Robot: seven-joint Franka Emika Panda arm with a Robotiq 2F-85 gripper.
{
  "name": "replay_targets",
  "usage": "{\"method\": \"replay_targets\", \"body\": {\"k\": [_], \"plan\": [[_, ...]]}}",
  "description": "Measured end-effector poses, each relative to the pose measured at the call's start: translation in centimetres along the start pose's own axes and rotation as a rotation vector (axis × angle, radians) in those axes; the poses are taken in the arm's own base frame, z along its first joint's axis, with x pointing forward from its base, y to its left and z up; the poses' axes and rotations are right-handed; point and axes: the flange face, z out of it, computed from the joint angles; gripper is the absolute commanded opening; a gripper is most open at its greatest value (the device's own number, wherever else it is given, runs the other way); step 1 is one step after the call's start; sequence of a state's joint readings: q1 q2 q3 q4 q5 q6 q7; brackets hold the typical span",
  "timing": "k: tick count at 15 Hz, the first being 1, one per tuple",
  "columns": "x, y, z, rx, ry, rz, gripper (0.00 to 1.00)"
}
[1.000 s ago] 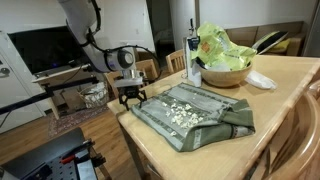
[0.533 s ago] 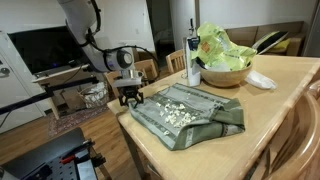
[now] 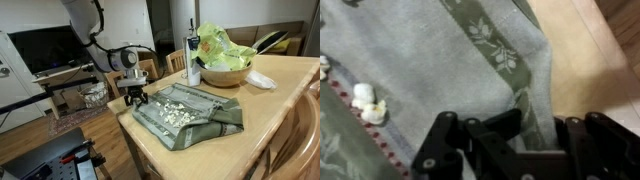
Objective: Move the green towel to the right then fold the green towel
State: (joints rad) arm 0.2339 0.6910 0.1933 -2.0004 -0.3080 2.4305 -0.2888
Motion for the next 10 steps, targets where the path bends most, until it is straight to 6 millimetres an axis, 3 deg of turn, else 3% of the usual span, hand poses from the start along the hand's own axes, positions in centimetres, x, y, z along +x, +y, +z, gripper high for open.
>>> {"method": "replay_targets", "body": {"k": [5,10], "plan": [[-2.1,4.3,-0.1,-0.009,0.007,0.079,0.0],[-3.5,6.6,-0.8,-0.013,0.019,0.123,0.03]]}}
